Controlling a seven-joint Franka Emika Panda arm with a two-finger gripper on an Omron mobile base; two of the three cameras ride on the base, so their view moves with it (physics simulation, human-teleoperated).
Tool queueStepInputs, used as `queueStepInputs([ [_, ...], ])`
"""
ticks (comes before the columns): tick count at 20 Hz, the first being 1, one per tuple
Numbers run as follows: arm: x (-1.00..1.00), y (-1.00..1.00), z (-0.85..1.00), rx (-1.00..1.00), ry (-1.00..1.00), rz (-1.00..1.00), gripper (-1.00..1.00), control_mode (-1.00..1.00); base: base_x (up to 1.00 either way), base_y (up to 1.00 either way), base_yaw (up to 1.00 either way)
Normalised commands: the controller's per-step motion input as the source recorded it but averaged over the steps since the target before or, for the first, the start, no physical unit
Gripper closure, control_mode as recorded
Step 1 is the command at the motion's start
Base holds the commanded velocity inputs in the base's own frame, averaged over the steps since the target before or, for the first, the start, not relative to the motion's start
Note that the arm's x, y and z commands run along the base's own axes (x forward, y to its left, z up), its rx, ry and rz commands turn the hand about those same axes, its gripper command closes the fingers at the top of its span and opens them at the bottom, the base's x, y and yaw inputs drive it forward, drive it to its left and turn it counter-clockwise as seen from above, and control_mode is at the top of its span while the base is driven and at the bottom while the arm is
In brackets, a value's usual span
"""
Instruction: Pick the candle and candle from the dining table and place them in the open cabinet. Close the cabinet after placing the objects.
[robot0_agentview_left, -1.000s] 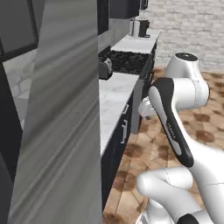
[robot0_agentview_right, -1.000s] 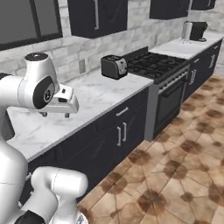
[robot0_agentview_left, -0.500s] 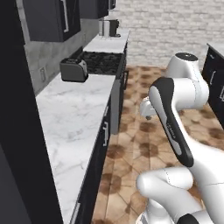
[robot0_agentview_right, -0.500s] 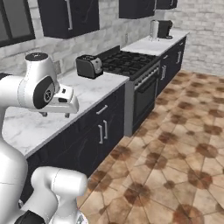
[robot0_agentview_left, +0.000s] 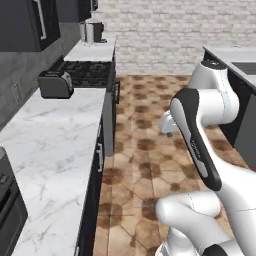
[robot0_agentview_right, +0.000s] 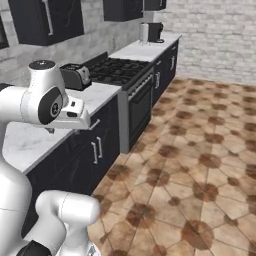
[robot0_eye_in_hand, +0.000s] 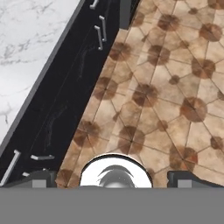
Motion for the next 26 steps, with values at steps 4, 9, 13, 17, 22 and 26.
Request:
queueStepInputs([
  [4,0.00,0.00,0.00,0.00,0.00,0.00,-1.00,1.00,0.31,-0.03,-0.32],
  [9,0.00,0.00,0.00,0.00,0.00,0.00,-1.00,1.00,0.36,0.00,-0.30],
  [13,0.00,0.00,0.00,0.00,0.00,0.00,-1.00,1.00,0.42,0.00,-0.29],
  [17,0.00,0.00,0.00,0.00,0.00,0.00,-1.00,1.00,0.46,0.00,-0.27],
  [22,0.00,0.00,0.00,0.00,0.00,0.00,-1.00,1.00,0.45,0.00,-0.24],
  [26,0.00,0.00,0.00,0.00,0.00,0.00,-1.00,1.00,0.46,0.00,-0.24],
])
